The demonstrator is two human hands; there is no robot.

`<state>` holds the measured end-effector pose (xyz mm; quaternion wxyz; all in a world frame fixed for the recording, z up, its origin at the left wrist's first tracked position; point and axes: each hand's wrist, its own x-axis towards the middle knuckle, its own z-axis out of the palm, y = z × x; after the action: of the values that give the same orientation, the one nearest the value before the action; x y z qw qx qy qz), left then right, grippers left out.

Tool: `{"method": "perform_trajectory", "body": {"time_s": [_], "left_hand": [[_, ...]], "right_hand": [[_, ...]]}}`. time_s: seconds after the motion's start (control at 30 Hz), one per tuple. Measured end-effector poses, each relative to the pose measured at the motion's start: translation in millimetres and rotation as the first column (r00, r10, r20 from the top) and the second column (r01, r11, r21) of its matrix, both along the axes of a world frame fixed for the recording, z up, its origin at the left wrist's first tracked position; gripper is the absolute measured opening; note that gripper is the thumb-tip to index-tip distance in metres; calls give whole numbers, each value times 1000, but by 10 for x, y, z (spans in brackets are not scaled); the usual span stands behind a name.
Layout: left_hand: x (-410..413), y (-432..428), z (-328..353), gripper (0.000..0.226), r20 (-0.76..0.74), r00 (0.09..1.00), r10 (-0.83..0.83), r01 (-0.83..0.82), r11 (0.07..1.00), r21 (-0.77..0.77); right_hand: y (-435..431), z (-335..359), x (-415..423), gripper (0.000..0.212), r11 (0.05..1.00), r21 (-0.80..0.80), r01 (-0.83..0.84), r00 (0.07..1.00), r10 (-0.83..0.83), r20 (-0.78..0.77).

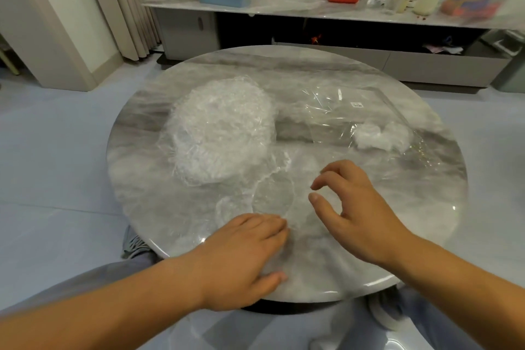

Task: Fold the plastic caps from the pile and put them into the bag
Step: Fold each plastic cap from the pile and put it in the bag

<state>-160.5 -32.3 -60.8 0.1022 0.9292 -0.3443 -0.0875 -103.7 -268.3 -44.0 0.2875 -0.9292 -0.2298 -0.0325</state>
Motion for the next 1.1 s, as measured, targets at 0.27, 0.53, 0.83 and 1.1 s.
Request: {"method": "perform_trajectory", "body": {"time_s": [0.27,0.53,0.83,1.1], "left_hand": [[74,104,-125,46,-117,993,-7,-24,966,-256],[144,140,-91,74,-164,985,53,-97,958,-269],[237,259,-218,43,-191,979,72,-113,971,-210],[218,202,-185,24,-411,898,156,-321,872,-370]], "right_hand": [[-203,-316,-187,46,950,-94,-297,942,275,-194],[-188,-371,-172,47,959,-25,-281,950,274,-148],[-181,-452,-243,37,929,-28,-369,925,364,-110],[-120,-522,-243,36,958,11,-286,934,281,-219]]}}
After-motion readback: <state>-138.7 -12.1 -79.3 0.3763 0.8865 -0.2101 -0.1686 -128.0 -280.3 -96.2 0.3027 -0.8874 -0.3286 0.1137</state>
